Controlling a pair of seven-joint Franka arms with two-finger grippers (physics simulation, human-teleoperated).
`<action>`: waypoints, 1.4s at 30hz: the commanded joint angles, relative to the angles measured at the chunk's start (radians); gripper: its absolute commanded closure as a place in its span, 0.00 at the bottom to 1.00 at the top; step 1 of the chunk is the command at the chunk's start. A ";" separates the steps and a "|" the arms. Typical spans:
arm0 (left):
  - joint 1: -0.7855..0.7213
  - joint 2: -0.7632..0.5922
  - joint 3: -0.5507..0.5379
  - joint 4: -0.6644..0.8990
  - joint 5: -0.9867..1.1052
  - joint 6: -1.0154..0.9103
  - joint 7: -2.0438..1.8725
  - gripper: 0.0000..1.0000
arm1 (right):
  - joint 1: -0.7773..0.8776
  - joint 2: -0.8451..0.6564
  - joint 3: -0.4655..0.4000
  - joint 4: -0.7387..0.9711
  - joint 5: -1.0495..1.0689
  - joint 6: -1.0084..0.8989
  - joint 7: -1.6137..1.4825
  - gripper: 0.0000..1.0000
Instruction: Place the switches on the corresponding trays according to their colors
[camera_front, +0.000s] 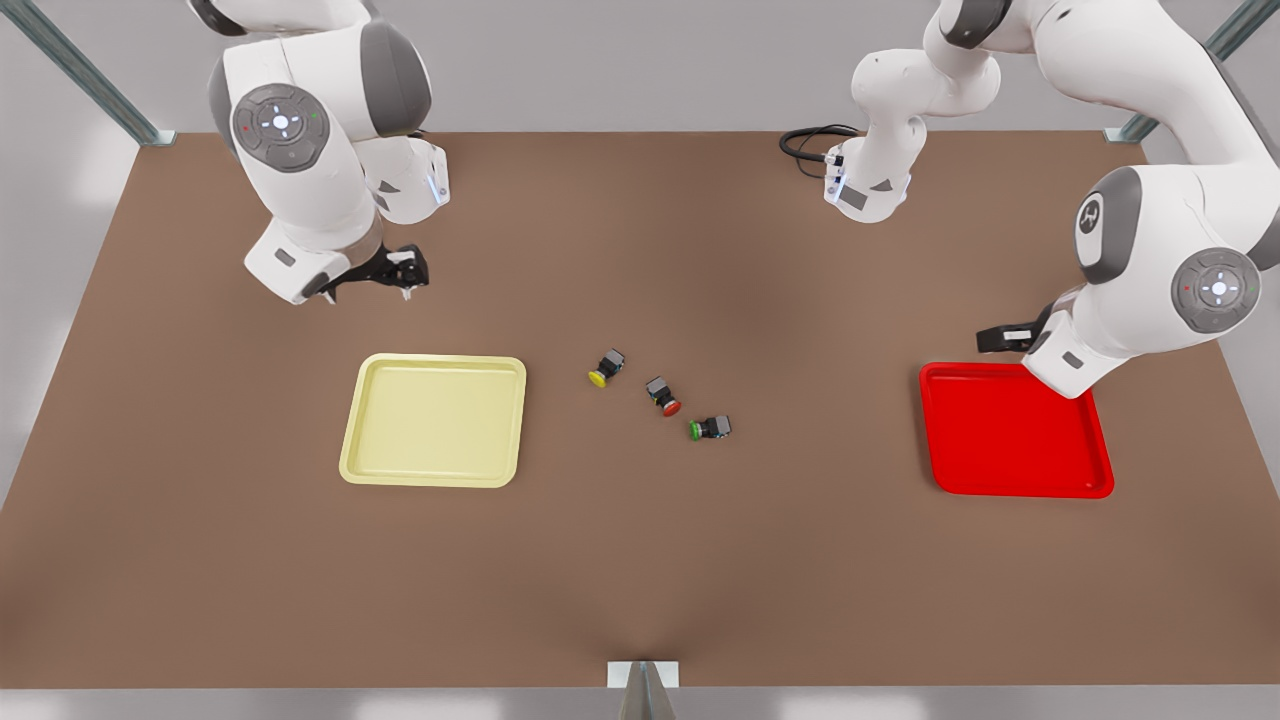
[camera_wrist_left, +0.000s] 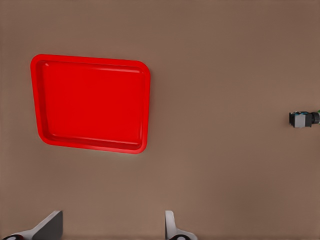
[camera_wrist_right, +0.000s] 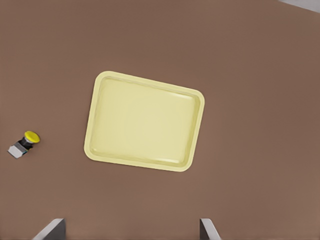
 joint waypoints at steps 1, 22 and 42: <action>0.001 -0.001 0.000 0.000 -0.003 0.000 0.000 0.00 | -0.001 0.000 0.000 0.000 0.000 0.007 0.000 0.00; -0.031 0.074 -0.115 -0.037 -0.009 0.002 -0.130 0.00 | 0.372 0.465 0.005 -0.310 0.138 0.822 1.031 0.00; -0.074 0.238 -0.301 -0.037 -0.005 0.228 -0.323 0.00 | 0.385 0.467 0.005 -0.560 0.127 1.128 0.973 0.00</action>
